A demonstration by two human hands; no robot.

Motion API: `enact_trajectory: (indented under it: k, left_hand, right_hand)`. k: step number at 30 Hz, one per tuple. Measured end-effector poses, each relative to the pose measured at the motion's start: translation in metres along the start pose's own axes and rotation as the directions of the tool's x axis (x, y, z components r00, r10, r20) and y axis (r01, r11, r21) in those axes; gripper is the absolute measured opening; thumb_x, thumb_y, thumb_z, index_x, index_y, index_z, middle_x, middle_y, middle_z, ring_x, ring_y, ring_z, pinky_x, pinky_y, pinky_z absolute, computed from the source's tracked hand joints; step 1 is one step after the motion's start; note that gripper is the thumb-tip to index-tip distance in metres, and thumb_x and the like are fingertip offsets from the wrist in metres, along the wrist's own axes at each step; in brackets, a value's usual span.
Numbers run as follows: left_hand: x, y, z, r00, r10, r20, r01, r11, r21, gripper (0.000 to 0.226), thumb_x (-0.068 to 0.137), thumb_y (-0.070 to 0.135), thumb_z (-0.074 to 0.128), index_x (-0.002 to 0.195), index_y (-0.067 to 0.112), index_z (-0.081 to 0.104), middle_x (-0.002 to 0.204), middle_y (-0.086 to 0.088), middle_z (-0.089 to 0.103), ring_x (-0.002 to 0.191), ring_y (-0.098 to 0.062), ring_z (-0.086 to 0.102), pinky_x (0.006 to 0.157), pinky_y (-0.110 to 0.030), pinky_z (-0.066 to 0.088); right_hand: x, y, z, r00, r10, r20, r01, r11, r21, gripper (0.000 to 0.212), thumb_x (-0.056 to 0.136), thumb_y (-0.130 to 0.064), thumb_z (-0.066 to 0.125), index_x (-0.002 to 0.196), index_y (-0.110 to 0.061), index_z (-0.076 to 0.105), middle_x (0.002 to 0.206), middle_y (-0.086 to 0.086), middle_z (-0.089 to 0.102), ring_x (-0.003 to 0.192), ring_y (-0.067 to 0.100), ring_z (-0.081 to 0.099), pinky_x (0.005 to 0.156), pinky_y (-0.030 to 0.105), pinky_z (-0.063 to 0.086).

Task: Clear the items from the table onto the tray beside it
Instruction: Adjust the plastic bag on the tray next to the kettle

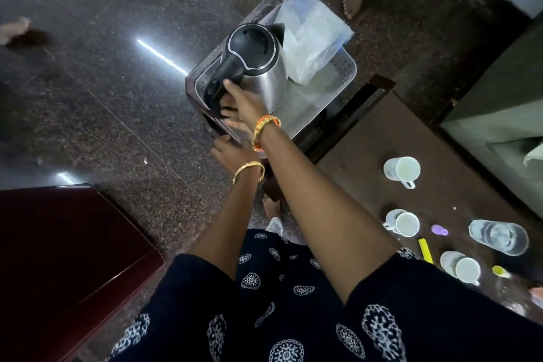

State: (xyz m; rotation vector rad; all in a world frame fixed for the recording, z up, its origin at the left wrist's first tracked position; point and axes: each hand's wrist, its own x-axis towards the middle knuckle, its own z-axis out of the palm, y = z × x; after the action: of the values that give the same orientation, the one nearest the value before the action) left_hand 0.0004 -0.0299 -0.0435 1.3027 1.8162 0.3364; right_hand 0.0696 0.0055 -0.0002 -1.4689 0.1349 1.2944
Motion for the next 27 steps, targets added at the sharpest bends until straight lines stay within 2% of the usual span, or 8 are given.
enact_trajectory:
  k: [3, 6, 11, 14, 17, 20, 22, 27]
  left_hand:
    - [-0.029, 0.009, 0.008, 0.980, 0.175, 0.095, -0.171, 0.984, -0.044, 0.018, 0.087, 0.011, 0.054, 0.103, 0.002, 0.055, 0.101, -0.013, 0.059, 0.085, -0.023, 0.058, 0.074, -0.027, 0.043]
    - [-0.040, 0.034, 0.031, 0.861, 0.244, 0.446, -0.192, 0.968, -0.159, 0.022, 0.096, 0.014, 0.044, 0.079, 0.007, 0.055, 0.068, -0.005, 0.059, 0.051, 0.000, 0.051, 0.049, -0.015, 0.036]
    - [-0.017, 0.119, 0.100, 0.697, 0.355, 0.623, -0.364, 0.924, -0.119, 0.031, 0.099, 0.022, 0.034, 0.113, 0.003, 0.055, 0.100, -0.010, 0.060, 0.090, -0.023, 0.055, 0.066, -0.018, 0.033]
    - [0.012, 0.151, 0.138, 0.699, 0.250, 0.670, -0.326, 0.945, -0.012, 0.050, 0.099, 0.039, 0.032, 0.139, 0.010, 0.036, 0.144, -0.015, 0.043, 0.130, -0.031, 0.043, 0.106, -0.034, 0.035]
    - [0.031, 0.153, 0.161, 0.717, 0.189, 0.671, -0.309, 0.949, 0.063, 0.059, 0.098, 0.045, 0.028, 0.147, 0.012, 0.022, 0.156, -0.014, 0.024, 0.142, -0.031, 0.026, 0.118, -0.042, 0.021]
    - [0.032, 0.145, 0.168, 0.734, 0.149, 0.662, -0.265, 0.961, 0.078, 0.063, 0.096, 0.049, 0.029, 0.148, 0.015, 0.019, 0.158, -0.011, 0.018, 0.145, -0.029, 0.020, 0.119, -0.043, 0.017]
    - [0.025, 0.143, 0.167, 0.751, 0.167, 0.638, -0.257, 0.965, 0.051, 0.064, 0.095, 0.050, 0.032, 0.148, 0.015, 0.019, 0.158, -0.011, 0.018, 0.144, -0.029, 0.020, 0.119, -0.043, 0.018]
    - [-0.006, 0.150, 0.143, 0.808, 0.165, 0.566, -0.123, 0.986, -0.112, 0.076, 0.087, 0.062, 0.041, 0.146, 0.018, 0.023, 0.154, -0.010, 0.029, 0.139, -0.026, 0.033, 0.109, -0.035, 0.029]
  right_hand:
    - [-0.008, -0.004, -0.039, 0.986, -0.078, -0.146, 0.080, 0.997, 0.007, 0.024, 0.093, -0.024, 0.053, 0.071, -0.014, 0.058, 0.075, 0.007, 0.068, 0.062, 0.012, 0.060, 0.059, 0.024, 0.046]
    - [-0.004, -0.015, -0.092, 0.910, -0.108, -0.400, 0.158, 0.983, 0.096, 0.028, 0.090, -0.007, 0.052, 0.062, -0.011, 0.056, 0.047, -0.003, 0.061, 0.040, 0.006, 0.055, 0.041, 0.017, 0.046]
    - [0.055, -0.059, -0.159, 0.831, -0.088, -0.549, 0.154, 0.985, 0.075, 0.013, 0.084, -0.002, 0.059, 0.089, 0.010, 0.061, 0.072, 0.016, 0.059, 0.058, 0.019, 0.055, 0.055, 0.026, 0.050]
    - [0.091, -0.073, -0.171, 0.875, -0.059, -0.480, 0.055, 0.998, -0.024, 0.044, 0.081, -0.022, 0.068, 0.113, 0.008, 0.060, 0.105, 0.017, 0.066, 0.085, 0.031, 0.064, 0.081, 0.037, 0.054]
    - [0.117, -0.076, -0.173, 0.900, -0.046, -0.433, -0.015, 0.991, -0.136, 0.038, 0.082, -0.029, 0.067, 0.110, -0.004, 0.063, 0.114, 0.016, 0.067, 0.102, 0.030, 0.065, 0.093, 0.044, 0.052]
    - [0.128, -0.075, -0.174, 0.883, -0.080, -0.463, 0.016, 0.990, -0.141, 0.028, 0.085, -0.022, 0.065, 0.106, -0.003, 0.062, 0.109, 0.018, 0.067, 0.095, 0.030, 0.066, 0.086, 0.037, 0.056]
    - [0.124, -0.073, -0.174, 0.857, -0.160, -0.489, 0.079, 0.980, -0.181, 0.023, 0.085, -0.019, 0.065, 0.099, -0.001, 0.064, 0.098, 0.016, 0.069, 0.078, 0.022, 0.065, 0.064, 0.021, 0.056]
    - [0.065, -0.063, -0.171, 0.783, -0.308, -0.540, 0.222, 0.950, -0.220, 0.029, 0.080, -0.016, 0.071, 0.058, -0.016, 0.053, 0.052, -0.003, 0.058, 0.050, 0.006, 0.050, 0.052, 0.030, 0.043]
